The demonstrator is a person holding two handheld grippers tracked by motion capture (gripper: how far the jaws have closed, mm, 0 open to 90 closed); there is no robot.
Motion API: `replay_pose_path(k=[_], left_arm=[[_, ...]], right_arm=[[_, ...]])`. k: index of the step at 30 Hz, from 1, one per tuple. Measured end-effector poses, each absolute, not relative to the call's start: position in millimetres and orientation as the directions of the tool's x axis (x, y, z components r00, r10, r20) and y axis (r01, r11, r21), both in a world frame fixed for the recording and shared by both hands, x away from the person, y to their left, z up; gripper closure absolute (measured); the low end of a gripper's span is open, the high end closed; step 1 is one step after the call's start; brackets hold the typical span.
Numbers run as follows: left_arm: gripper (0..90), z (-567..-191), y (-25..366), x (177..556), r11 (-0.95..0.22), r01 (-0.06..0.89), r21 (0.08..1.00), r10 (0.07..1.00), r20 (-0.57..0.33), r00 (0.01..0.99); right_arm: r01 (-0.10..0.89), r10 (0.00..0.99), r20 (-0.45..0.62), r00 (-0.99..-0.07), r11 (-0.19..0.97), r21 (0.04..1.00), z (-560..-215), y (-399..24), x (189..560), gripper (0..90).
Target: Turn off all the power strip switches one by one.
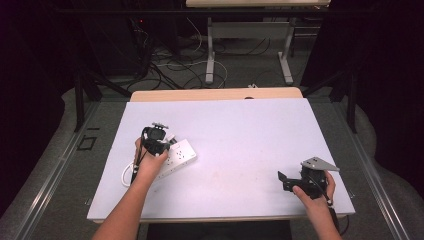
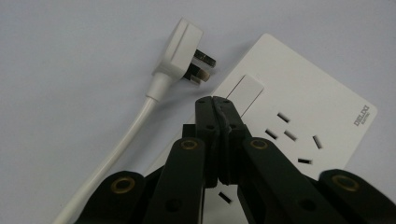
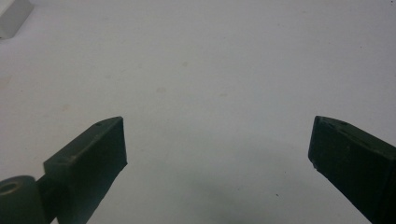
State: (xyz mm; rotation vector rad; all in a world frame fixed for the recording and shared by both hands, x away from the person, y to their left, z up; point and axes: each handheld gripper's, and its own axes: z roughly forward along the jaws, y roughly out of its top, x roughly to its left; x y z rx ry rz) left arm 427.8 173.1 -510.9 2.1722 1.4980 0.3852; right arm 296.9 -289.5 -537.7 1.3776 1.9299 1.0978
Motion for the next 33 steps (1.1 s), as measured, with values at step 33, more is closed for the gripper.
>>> replay_pose_path(k=[33], left_arm=[[89.9, -502, 152, 440, -0.314, 0.786, 0.533, 0.921, -0.029, 0.388]], right_arm=[[0.513, 0.937, 0.040, -0.346, 0.153, 0.845, -538, -290, 297, 3.7]])
